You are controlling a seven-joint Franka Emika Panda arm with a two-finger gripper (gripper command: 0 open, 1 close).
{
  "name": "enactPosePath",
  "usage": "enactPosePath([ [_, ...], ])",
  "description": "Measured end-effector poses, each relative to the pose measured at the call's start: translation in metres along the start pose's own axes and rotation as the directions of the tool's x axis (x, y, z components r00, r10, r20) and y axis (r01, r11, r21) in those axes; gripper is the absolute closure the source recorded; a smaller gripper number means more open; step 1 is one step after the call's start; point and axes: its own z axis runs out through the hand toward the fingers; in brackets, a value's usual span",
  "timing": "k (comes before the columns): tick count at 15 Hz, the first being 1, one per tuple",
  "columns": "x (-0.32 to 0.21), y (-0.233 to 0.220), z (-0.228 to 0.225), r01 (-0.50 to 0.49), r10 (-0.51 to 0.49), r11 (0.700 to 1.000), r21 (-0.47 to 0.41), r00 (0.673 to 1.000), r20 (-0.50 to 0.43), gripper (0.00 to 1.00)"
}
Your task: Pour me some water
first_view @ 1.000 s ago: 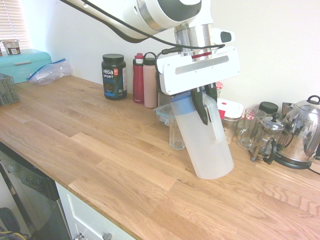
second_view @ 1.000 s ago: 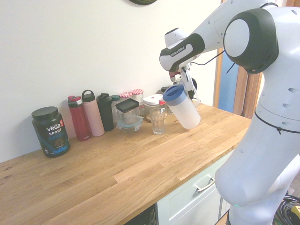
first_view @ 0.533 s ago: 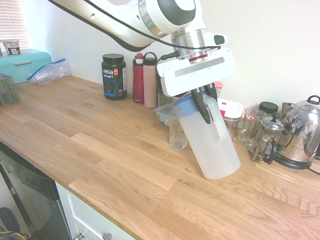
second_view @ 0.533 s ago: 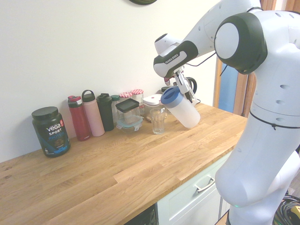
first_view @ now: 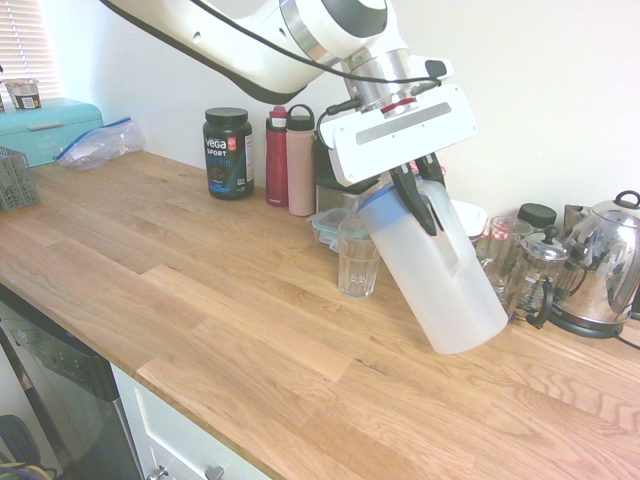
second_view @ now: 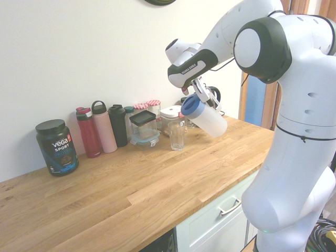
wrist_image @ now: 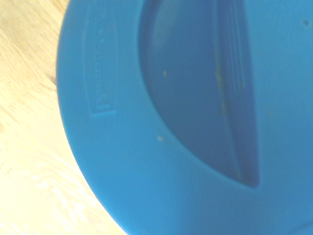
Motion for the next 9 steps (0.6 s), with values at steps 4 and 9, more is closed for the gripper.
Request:
enactPosePath([
  [4,0.005,-0.010,-0.007,0.039,-0.036,0.996,-0.075,0.999,0.038,1.00],
  [9,0.013,-0.029,-0.017,0.076,-0.067,0.986,-0.149,0.995,0.070,1.00],
])
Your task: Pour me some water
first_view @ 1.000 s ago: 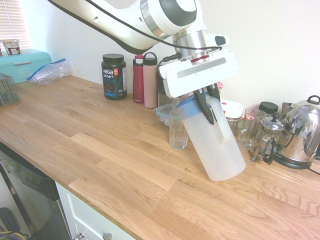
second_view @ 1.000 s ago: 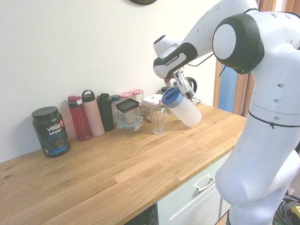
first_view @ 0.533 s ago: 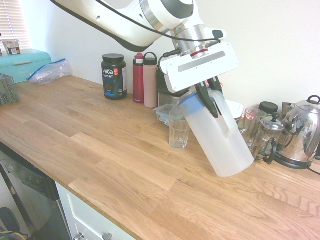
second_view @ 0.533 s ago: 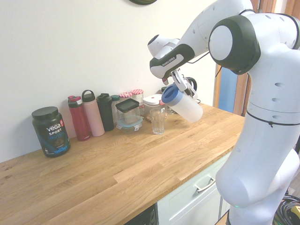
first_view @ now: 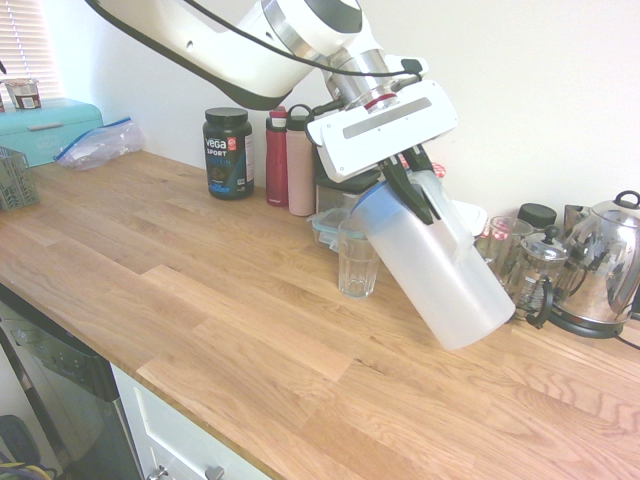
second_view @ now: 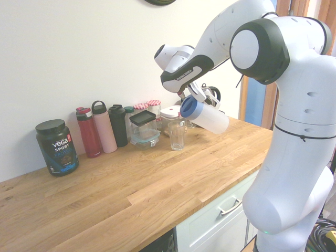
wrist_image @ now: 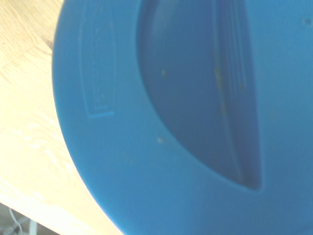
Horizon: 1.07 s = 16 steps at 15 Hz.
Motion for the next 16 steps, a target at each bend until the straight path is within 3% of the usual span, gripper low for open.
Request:
enactPosePath([
  [8,0.017,-0.028,-0.007,0.035,-0.028,0.991,-0.129,0.998,0.057,1.00],
  [16,0.019,-0.028,-0.002,0.045,-0.034,0.987,-0.156,0.997,0.073,1.00],
])
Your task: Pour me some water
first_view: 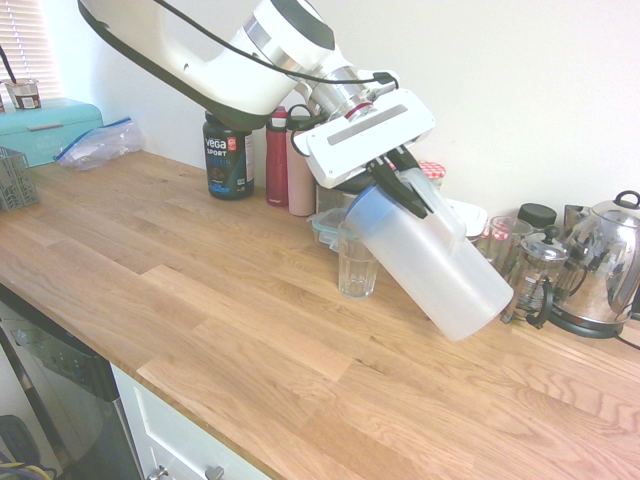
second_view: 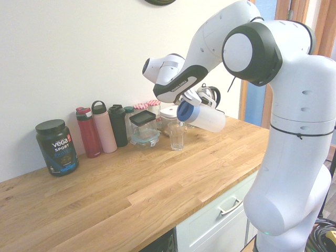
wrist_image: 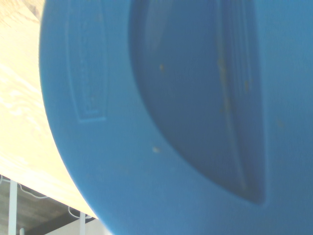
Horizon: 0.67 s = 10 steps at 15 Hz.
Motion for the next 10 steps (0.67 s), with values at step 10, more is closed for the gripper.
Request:
enactPosePath([
  [10,-0.064,0.076,-0.064,-0.048,0.090,0.965,0.257,0.984,-0.153,1.00],
])
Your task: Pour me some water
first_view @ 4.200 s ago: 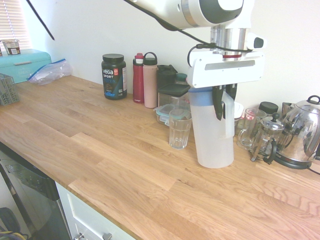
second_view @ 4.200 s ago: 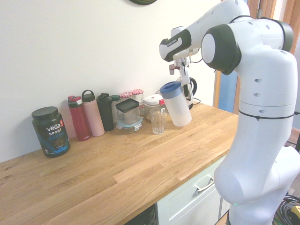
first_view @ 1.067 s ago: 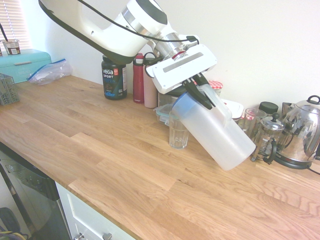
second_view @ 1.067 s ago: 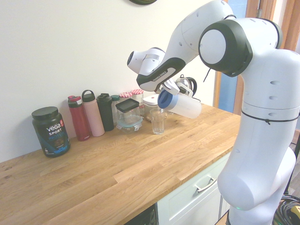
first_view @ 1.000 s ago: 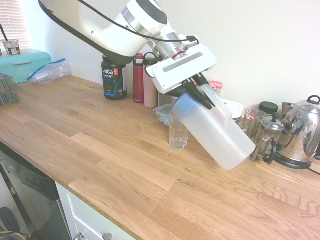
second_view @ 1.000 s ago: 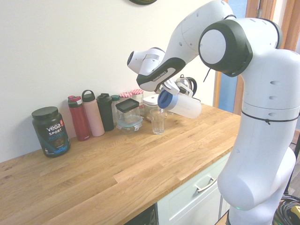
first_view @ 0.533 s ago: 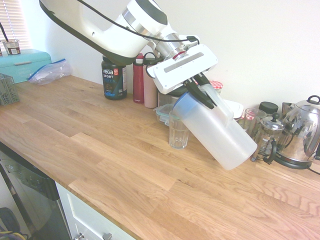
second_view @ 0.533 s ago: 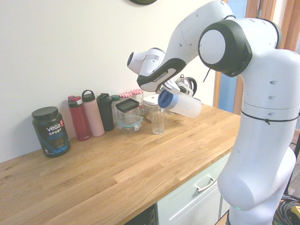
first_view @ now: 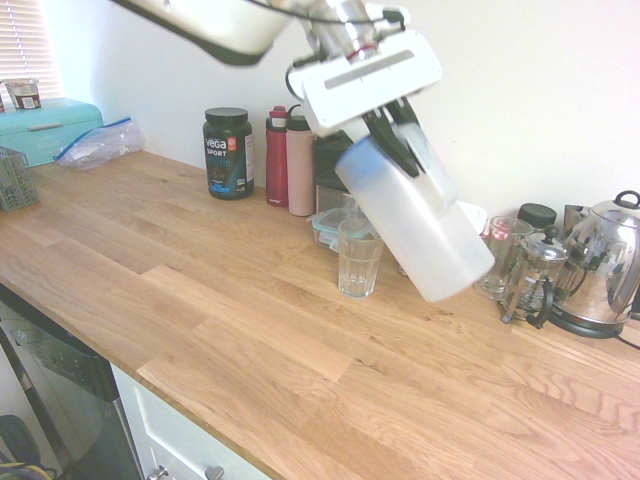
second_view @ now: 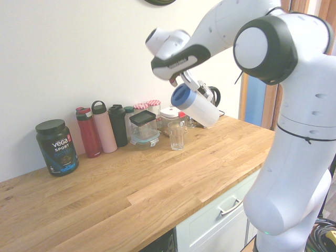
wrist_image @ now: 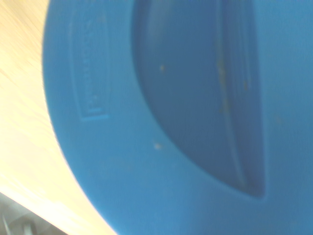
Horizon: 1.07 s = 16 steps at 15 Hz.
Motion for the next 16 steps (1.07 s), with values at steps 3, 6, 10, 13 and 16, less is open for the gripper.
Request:
enactPosePath([
  [3,-0.056,0.017,-0.072,-0.005,0.024,0.982,0.189,0.995,-0.100,1.00],
  [6,-0.085,-0.016,-0.139,0.001,0.071,0.926,0.377,0.982,-0.175,1.00],
  [10,-0.060,-0.097,-0.189,-0.086,0.218,0.808,0.583,0.963,-0.159,1.00],
  [13,-0.010,-0.135,-0.167,-0.212,0.362,0.707,0.675,0.928,-0.088,1.00],
  [16,0.014,-0.177,-0.127,-0.342,0.489,0.596,0.727,0.872,0.009,1.00],
])
